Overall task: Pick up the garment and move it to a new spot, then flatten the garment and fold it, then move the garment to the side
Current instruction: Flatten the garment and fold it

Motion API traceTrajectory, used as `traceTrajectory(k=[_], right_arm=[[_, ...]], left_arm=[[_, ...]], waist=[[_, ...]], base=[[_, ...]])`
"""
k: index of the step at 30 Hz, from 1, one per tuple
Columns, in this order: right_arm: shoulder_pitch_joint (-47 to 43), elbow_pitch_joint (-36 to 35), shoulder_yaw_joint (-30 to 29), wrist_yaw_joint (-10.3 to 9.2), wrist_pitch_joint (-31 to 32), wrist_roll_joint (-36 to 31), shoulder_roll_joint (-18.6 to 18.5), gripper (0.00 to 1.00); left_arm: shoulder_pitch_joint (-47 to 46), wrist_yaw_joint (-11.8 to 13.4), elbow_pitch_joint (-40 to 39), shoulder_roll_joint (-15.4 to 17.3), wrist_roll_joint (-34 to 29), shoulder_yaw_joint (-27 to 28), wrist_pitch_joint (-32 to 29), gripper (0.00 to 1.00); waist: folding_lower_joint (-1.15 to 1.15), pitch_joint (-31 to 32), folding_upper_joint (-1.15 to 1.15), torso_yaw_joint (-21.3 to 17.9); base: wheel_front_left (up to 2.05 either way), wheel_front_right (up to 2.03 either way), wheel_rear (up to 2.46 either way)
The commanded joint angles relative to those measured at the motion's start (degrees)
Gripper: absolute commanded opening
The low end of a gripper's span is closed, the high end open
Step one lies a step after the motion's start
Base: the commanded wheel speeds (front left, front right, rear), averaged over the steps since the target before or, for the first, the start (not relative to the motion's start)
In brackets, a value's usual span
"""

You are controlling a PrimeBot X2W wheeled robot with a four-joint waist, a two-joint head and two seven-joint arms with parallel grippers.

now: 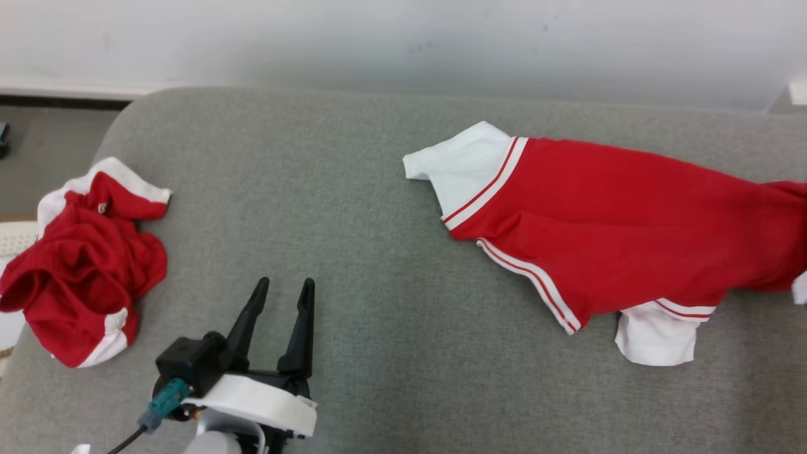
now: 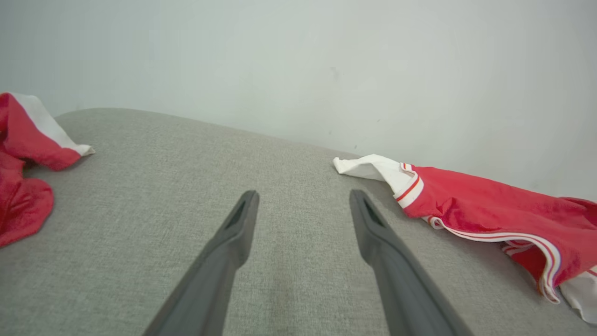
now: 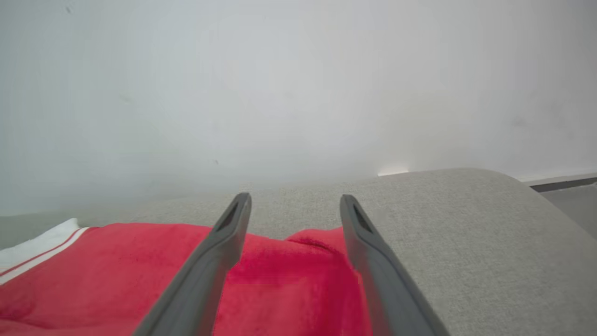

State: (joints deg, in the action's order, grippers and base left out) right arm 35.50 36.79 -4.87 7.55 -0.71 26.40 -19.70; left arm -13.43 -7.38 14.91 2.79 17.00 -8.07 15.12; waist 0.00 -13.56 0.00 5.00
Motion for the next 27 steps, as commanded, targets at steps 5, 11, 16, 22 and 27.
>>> traceTrajectory(k=[5,11,16,22,27], right_arm=[[-7.19,-8.52,3.54,-0.12,-4.65,0.38,2.61,1.00],[-17.07,-17.21,5.62,-0.13,-9.30,2.38,7.14,1.00],[-24.99,-24.28,7.95,-0.13,-12.66,2.00,10.00,1.00],[-29.45,-27.77,8.74,-0.12,-14.39,-1.89,11.82,1.00],[-31.96,-30.55,8.66,-0.12,-14.47,-4.59,13.91,1.00]], left_arm=[[2.04,-0.15,0.68,0.20,-0.46,-0.50,0.05,1.00],[3.41,-0.14,0.94,0.22,0.12,-0.34,0.05,1.00],[4.29,-0.14,0.69,0.21,0.25,0.72,0.04,1.00],[4.45,-0.14,0.32,0.21,0.15,1.49,0.05,1.00],[4.60,-0.03,-0.31,0.21,0.22,2.92,0.05,1.00]], waist=[[0.00,5.44,0.00,-3.42],[0.00,8.07,0.00,-5.44],[0.00,8.84,0.00,-7.06],[0.00,8.76,0.00,-8.54],[0.00,8.25,0.00,-9.89]], base=[[0.00,0.00,0.00],[0.00,0.00,0.00],[0.00,0.00,0.00],[0.00,0.00,0.00],[0.00,0.00,0.00]])
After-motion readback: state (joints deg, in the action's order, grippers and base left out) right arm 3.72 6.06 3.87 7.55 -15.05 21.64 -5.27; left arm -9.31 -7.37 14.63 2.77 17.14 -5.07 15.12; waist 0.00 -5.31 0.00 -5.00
